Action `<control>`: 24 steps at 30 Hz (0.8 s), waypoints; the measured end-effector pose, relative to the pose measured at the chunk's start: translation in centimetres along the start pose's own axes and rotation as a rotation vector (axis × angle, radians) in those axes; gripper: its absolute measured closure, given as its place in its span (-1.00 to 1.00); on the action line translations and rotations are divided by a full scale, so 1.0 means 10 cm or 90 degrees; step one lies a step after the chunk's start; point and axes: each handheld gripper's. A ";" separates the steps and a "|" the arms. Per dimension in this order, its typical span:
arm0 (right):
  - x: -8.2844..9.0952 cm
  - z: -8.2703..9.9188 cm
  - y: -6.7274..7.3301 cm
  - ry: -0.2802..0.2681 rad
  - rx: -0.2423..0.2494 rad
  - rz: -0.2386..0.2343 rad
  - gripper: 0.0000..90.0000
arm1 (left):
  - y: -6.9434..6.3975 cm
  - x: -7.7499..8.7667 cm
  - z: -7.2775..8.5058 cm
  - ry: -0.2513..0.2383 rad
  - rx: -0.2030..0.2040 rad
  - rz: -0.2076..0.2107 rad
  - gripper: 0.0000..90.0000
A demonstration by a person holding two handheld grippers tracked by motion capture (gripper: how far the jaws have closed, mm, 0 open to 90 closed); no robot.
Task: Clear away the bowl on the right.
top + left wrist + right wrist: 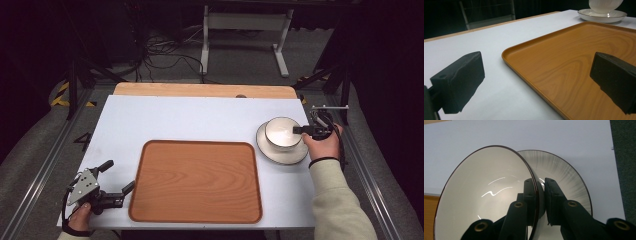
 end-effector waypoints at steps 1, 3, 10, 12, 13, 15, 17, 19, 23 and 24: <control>0.02 -0.01 0.00 -0.003 -0.001 -0.002 0.79 | 0.00 0.00 0.00 0.000 0.000 0.000 -0.99; 0.06 -0.01 0.01 -0.006 -0.003 -0.007 0.79 | 0.00 0.00 0.00 0.000 0.000 -0.001 -1.00; 0.18 -0.03 0.04 -0.011 0.004 -0.003 0.79 | 0.00 0.00 0.00 -0.002 0.001 -0.001 -0.99; 0.21 -0.03 0.05 -0.013 0.004 -0.004 0.79 | 0.00 0.00 0.00 -0.002 0.001 -0.001 -0.99; 0.23 -0.03 0.05 -0.014 0.004 -0.005 0.79 | 0.00 0.00 0.00 -0.002 0.001 -0.001 -0.99; 0.25 -0.03 0.06 -0.016 0.005 -0.005 0.79 | 0.00 0.00 0.00 -0.001 0.000 0.000 -0.99; 0.28 -0.03 0.08 -0.018 0.007 -0.007 0.79 | 0.00 0.00 0.00 -0.002 0.001 -0.001 -1.00; 0.32 -0.03 0.09 -0.022 0.009 -0.010 0.79 | 0.00 0.00 0.00 -0.002 0.001 -0.001 -0.99; 0.38 -0.03 0.13 -0.027 0.011 -0.021 0.79 | 0.00 -0.01 0.00 -0.001 0.000 -0.001 -1.00; 0.39 -0.02 0.15 -0.026 0.011 -0.024 0.79 | 0.00 0.00 0.00 0.002 -0.003 0.000 -1.00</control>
Point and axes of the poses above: each handheld gripper's, and its own axes: x roughly backward along the jaws, z roughly out of its underside, y roughly to its left, and after that the axes turned 1 degree about z, right-handed
